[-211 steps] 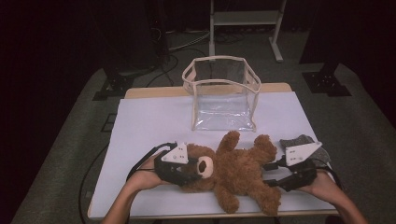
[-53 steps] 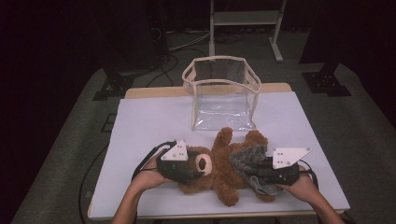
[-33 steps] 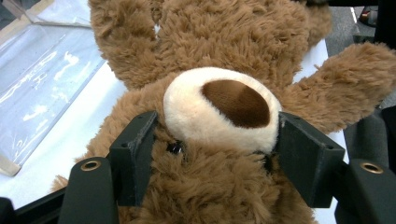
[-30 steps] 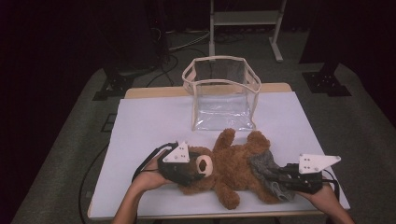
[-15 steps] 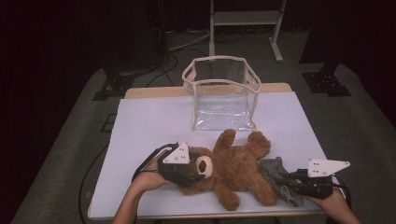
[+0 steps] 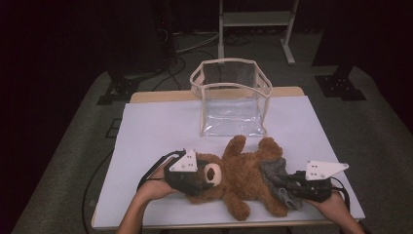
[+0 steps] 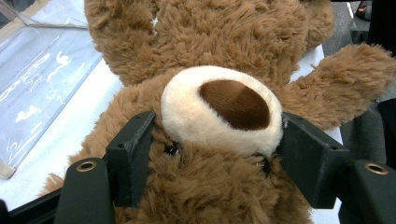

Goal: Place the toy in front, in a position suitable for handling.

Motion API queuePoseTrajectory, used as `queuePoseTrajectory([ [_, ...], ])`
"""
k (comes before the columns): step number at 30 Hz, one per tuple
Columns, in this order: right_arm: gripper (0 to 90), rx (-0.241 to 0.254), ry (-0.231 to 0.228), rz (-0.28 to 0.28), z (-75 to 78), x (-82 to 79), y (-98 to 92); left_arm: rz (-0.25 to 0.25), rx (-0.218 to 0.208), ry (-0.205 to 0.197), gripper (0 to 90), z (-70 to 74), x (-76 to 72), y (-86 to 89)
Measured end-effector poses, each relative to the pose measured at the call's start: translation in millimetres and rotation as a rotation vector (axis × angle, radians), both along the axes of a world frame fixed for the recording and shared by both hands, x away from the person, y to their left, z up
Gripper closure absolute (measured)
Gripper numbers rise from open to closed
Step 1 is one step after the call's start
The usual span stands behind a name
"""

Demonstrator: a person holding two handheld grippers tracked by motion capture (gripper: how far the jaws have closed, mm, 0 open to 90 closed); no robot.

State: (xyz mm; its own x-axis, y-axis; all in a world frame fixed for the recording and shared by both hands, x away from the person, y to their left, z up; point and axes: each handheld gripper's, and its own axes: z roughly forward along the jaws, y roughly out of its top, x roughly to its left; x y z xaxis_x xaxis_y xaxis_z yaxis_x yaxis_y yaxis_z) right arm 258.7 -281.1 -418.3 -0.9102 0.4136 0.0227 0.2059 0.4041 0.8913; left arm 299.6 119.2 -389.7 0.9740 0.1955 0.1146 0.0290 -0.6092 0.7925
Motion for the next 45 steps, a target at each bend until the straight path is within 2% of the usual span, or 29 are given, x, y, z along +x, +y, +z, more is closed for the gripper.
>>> queuePoseTrajectory([
  [3, 78.9, -0.004, 0.031, -0.045, -5.1, -7.6, -13.0, 0.004, 0.002, 0.002, 29.9, 0.0, 0.6, -0.4],
  [5, 78.9, 0.002, 0.033, -0.052, -4.5, -9.5, -16.0, 0.007, 0.0, 0.003, 29.6, -0.3, 1.1, -0.7],
  [7, 78.8, 0.006, -0.001, -0.061, 5.9, -11.4, -14.4, 0.019, 0.001, 0.004, 28.9, -1.0, 2.4, -2.2],
  [12, 78.8, 0.019, -0.061, -0.024, 27.0, -3.2, 15.0, 0.023, -0.007, 0.008, 28.5, -1.6, 4.3, -1.4],
  [13, 78.8, 0.014, -0.068, -0.008, 28.8, -1.5, 23.7, 0.024, -0.009, 0.008, 28.5, -1.7, 4.8, -1.0],
  [16, 78.8, -0.027, -0.079, 0.008, 24.5, 0.4, 34.4, 0.033, -0.019, 0.008, 29.1, -2.0, 6.1, -0.2],
  [19, 78.8, -0.021, -0.067, -0.006, 18.0, -1.1, 29.8, 0.04, -0.021, 0.007, 29.4, -1.9, 6.6, -0.9],
  [20, 78.8, -0.02, -0.056, -0.038, 13.3, -4.1, 19.6, 0.061, -0.027, 0.01, 29.6, -1.4, 7.9, -2.9],
  [21, 78.8, -0.012, -0.043, -0.056, 12.0, -5.9, 13.5, 0.061, -0.027, 0.01, 29.7, -1.4, 7.9, -2.9],
  [25, 78.8, -0.004, -0.052, -0.066, 17.7, -8.1, 12.2, 0.093, -0.027, 0.011, 29.8, -0.7, 11.2, -7.0],
  [26, 78.8, -0.014, -0.085, -0.044, 26.3, -6.7, 25.1, 0.108, -0.031, 0.014, 29.7, -0.7, 12.2, -8.6],
  [30, 78.7, -0.054, -0.121, 0.016, 32.8, 3.2, 61.0, 0.123, -0.038, 0.019, 29.3, -2.0, 14.1, -7.8],
  [34, 78.7, -0.052, -0.128, 0.047, 31.9, 6.0, 75.0, 0.13, -0.052, 0.027, 29.3, -3.3, 14.4, -5.4],
  [38, 78.7, -0.062, -0.112, 0.045, 25.3, -3.3, 59.9, 0.132, -0.046, 0.022, 29.2, -2.0, 12.8, -6.7],
  [42, 78.7, -0.083, -0.089, -0.004, 14.5, -16.2, 30.0, 0.134, -0.043, 0.014, 29.3, -1.0, 12.4, -8.2],
  [43, 78.7, -0.083, -0.089, -0.004, 14.5, -16.2, 30.0, 0.135, -0.043, 0.016, 29.3, -0.7, 12.4, -9.0],
  [44, 78.7, -0.077, -0.073, -0.033, 12.5, -20.3, 18.3, 0.136, -0.04, 0.016, 29.4, -0.4, 12.8, -10.4],
  [45, 78.7, -0.077, -0.073, -0.033, 12.5, -20.3, 18.3, 0.136, -0.04, 0.016, 29.4, -0.4, 12.8, -10.4],
])
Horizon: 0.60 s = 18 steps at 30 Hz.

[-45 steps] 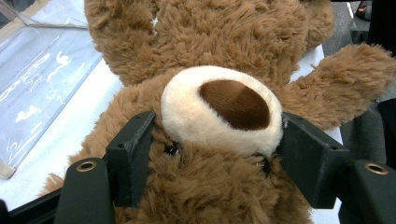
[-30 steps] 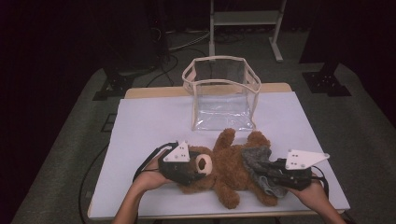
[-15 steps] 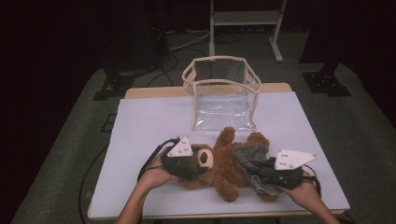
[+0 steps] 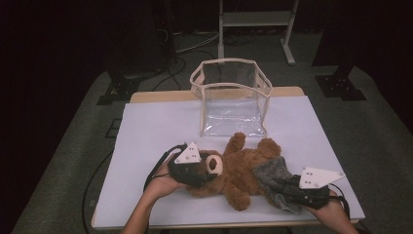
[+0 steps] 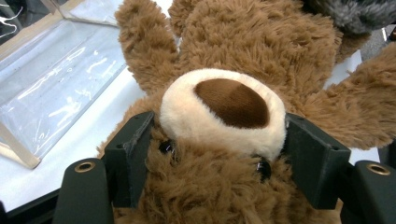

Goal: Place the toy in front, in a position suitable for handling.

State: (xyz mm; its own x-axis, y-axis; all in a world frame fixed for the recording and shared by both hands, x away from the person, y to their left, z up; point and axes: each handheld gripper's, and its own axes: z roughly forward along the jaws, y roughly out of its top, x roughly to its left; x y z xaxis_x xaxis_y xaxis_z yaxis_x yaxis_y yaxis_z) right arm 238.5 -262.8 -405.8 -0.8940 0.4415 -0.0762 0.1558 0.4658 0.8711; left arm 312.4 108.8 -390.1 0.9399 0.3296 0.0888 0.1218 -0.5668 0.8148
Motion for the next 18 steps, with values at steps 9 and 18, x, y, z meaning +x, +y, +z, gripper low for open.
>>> queuePoseTrajectory([
  [9, 78.6, -0.034, -0.052, 0.119, 12.0, 9.9, 48.0, 0.019, -0.002, 0.013, 28.9, -1.4, 1.1, -1.0],
  [18, 78.7, -0.008, -0.005, 0.05, -1.9, -2.0, 8.1, -0.023, 0.023, 0.005, 29.2, -0.6, -4.3, -3.5],
])
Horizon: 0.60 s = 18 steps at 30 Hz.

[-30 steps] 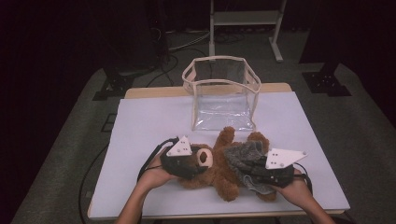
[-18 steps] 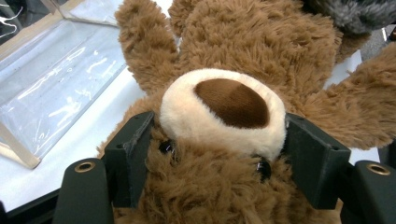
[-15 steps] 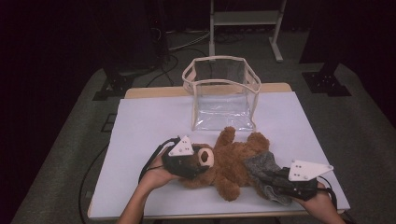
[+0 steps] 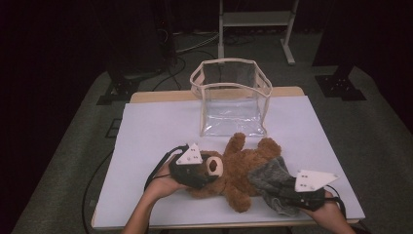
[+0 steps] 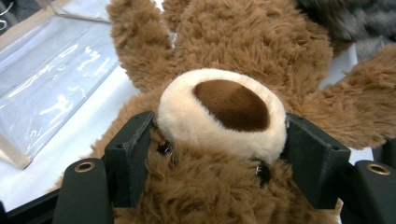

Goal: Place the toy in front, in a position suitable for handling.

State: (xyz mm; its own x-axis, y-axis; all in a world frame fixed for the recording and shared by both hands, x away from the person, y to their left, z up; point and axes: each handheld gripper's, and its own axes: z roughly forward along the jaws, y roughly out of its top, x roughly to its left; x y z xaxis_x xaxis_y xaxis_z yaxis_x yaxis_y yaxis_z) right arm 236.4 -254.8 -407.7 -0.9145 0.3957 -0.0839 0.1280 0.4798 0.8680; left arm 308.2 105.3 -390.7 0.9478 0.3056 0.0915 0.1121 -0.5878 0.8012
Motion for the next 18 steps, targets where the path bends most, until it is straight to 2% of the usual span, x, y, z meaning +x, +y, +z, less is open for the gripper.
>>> queuePoseTrajectory([
  [2, 78.7, 0.027, 0.012, -0.036, 0.3, 0.3, -13.3, -0.006, 0.004, -0.003, 29.2, 0.0, -0.2, -0.5],
  [5, 78.6, 0.046, 0.004, -0.054, 6.9, 8.6, -16.3, -0.023, 0.012, -0.009, 29.3, -0.2, -0.4, -0.3],
  [8, 78.5, 0.056, 0.001, -0.042, 16.3, 27.5, -6.8, -0.051, 0.025, -0.017, 29.3, -0.4, -2.3, 1.4],
  [10, 78.4, 0.05, -0.001, -0.022, 21.5, 43.9, 4.1, -0.058, 0.031, -0.019, 29.3, -0.3, -2.9, 2.8],
  [13, 78.1, 0.046, -0.006, -0.015, 26.2, 59.6, 12.5, -0.058, 0.028, -0.014, 29.2, -1.0, -2.9, 5.4],
  [14, 78.1, 0.046, -0.006, -0.015, 26.2, 59.6, 12.5, -0.058, 0.028, -0.014, 29.2, -1.0, -2.9, 5.4],
  [15, 78.1, 0.051, -0.006, -0.022, 27.3, 66.9, 12.9, -0.063, 0.03, -0.015, 29.2, -0.9, -3.2, 5.9],
  [18, 78.4, 0.066, 0.014, -0.021, 21.4, 65.3, 12.6, -0.07, 0.04, -0.026, 27.9, 1.9, -4.6, 5.1],
])
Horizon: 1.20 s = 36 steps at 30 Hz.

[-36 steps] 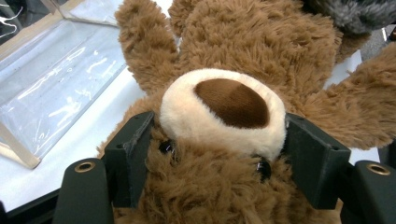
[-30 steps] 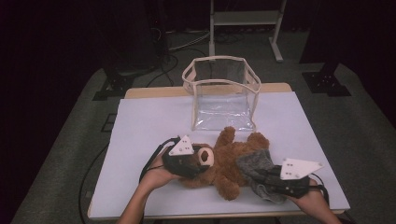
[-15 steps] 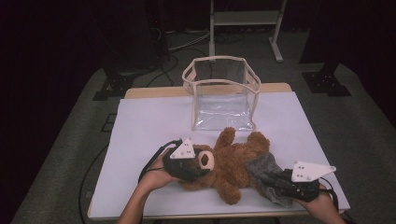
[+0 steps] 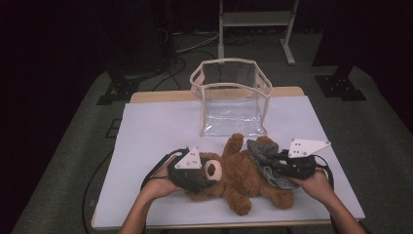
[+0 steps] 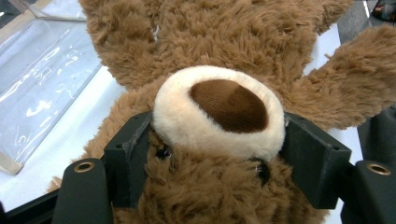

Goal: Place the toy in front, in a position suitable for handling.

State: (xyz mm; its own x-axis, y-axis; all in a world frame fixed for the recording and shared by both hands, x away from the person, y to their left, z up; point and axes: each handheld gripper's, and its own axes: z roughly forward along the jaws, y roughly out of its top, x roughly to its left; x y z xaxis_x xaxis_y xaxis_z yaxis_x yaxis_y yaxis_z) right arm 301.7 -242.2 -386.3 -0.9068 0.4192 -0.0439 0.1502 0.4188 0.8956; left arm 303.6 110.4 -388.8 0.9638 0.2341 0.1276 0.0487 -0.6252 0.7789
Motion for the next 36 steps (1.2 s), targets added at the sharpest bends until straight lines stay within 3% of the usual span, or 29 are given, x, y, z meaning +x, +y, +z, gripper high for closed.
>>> queuePoseTrajectory([
  [5, 78.5, 0.037, 0.016, 0.009, -9.5, -22.8, -0.2, -0.026, 0.007, -0.014, 26.6, 8.3, -4.0, -3.4],
  [9, 78.5, 0.032, 0.003, 0.02, -9.7, -35.3, 2.0, -0.062, 0.004, -0.01, 26.8, 11.2, -7.3, -7.1],
  [13, 78.6, 0.037, 0.01, 0.043, -4.0, -38.5, 1.0, -0.08, -0.006, 0.024, 31.6, 8.2, -7.0, -6.7],
  [18, 78.6, 0.039, -0.019, 0.047, 12.9, -30.3, 3.4, -0.078, 0.001, 0.03, 34.6, 6.8, -7.6, -8.0],
  [19, 78.5, 0.029, -0.035, 0.057, 22.1, -21.7, 11.8, -0.084, 0.011, 0.024, 34.7, 6.7, -9.4, -9.0],
  [21, 78.4, 0.01, -0.04, 0.067, 26.1, -13.0, 21.0, -0.092, 0.023, 0.019, 34.7, 6.5, -11.0, -8.8],
  [22, 78.4, 0.01, -0.04, 0.067, 26.1, -13.0, 21.0, -0.092, 0.023, 0.019, 34.8, 6.5, -11.0, -8.8],
  [23, 78.5, -0.028, -0.037, 0.067, 24.5, -6.3, 27.6, -0.091, 0.023, 0.016, 34.8, 6.2, -11.9, -7.7],
  [25, 78.5, -0.055, -0.033, 0.061, 19.6, -2.7, 27.7, -0.093, 0.016, 0.016, 34.8, 5.4, -12.2, -7.0],
  [29, 78.5, -0.044, -0.01, 0.007, 6.8, 0.3, 5.7, -0.091, 0.012, 0.015, 34.8, 5.0, -12.1, -7.1],
  [32, 78.4, -0.064, 0.016, -0.06, -4.3, 1.3, -20.6, -0.087, 0.013, 0.012, 34.6, 5.0, -11.6, -8.0],
  [36, 78.3, -0.049, 0.027, -0.089, -2.8, -2.5, -37.7, -0.094, 0.012, 0.013, 34.4, 4.6, -11.3, -9.2],
])
